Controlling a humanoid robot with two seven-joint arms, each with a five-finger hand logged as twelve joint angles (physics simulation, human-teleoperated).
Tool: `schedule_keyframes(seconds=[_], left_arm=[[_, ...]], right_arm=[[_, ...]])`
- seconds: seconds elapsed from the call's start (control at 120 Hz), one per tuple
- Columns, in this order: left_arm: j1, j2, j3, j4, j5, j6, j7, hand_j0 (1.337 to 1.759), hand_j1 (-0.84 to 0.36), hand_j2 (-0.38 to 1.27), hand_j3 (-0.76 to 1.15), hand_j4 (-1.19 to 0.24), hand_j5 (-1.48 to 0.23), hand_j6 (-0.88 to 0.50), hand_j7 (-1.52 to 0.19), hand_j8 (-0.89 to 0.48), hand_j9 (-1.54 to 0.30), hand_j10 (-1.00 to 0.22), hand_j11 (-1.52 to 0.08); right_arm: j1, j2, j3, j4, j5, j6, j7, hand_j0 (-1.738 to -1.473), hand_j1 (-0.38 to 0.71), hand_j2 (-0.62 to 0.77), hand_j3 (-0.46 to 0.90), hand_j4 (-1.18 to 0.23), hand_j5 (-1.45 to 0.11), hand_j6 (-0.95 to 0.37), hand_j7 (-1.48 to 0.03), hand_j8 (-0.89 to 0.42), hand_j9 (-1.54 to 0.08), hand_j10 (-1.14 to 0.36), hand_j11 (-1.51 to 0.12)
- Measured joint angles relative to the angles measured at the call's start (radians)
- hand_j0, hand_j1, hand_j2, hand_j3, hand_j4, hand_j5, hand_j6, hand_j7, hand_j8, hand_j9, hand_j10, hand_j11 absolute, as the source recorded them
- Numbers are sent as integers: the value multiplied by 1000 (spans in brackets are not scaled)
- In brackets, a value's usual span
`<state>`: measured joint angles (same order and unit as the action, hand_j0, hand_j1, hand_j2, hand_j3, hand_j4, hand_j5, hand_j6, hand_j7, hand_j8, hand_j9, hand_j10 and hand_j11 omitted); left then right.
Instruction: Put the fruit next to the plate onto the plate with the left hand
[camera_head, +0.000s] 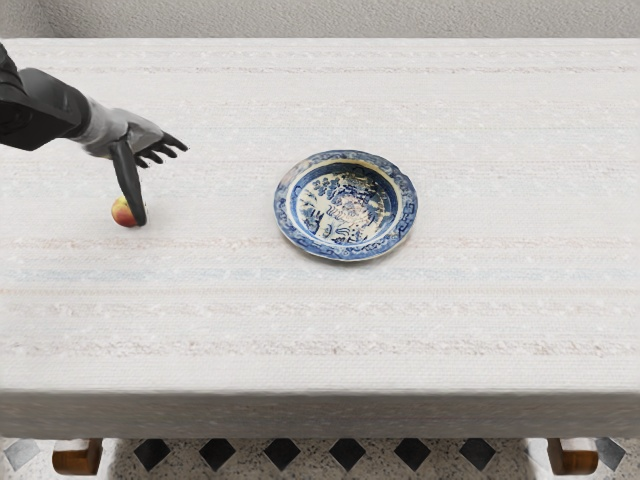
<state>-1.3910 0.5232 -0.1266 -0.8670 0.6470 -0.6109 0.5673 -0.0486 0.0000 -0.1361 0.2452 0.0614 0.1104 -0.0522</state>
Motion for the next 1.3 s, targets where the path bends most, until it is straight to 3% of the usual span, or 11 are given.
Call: schedule_keyframes(seconds=[0.125,0.242,0.358,0.467,0.758,0.883,1.3], left_arm=[[3,16,2,-55,77,0,30,1658,349,0,0,-3,0,-3,0,-3,0,-2,0],[12,125,7,-215,165,0,39,1658,349,0,0,-3,0,-4,0,-4,0,-2,0],[27,112,36,-315,252,12,42,1658,349,0,0,-3,0,-4,0,-4,0,-3,0],[28,112,53,-356,307,48,43,1658,349,0,0,-3,0,-4,0,-4,0,-3,0],[75,109,84,-369,442,260,44,1658,349,1,0,-4,-1,-5,0,-5,0,-3,0],[109,52,90,-362,467,325,44,1658,343,2,0,-9,-8,-10,-8,-10,-7,-9,-7],[147,51,92,-293,481,412,44,1658,167,33,0,-157,-199,-159,-199,-158,-199,-157,-199]], right_arm=[[0,0,0,0,0,0,0,-1658,-333,-3,0,-13,-17,-13,-17,-13,-17,-13,-17],[0,0,0,0,0,0,0,-1658,-333,-3,0,-13,-17,-13,-17,-13,-17,-13,-17],[0,0,0,0,0,0,0,-1658,-333,-3,0,-13,-17,-13,-17,-13,-17,-13,-17],[1,0,0,0,0,0,0,-1658,-333,-3,0,-13,-17,-13,-17,-13,-17,-13,-17],[0,0,-1,0,0,0,0,-1658,-333,-3,0,-13,-17,-13,-17,-13,-17,-13,-17],[1,0,-1,0,0,0,0,-1658,-333,-3,0,-13,-17,-13,-17,-13,-17,-13,-17],[1,0,0,1,0,0,0,-1658,-333,-3,0,-13,-17,-13,-17,-13,-17,-13,-17]])
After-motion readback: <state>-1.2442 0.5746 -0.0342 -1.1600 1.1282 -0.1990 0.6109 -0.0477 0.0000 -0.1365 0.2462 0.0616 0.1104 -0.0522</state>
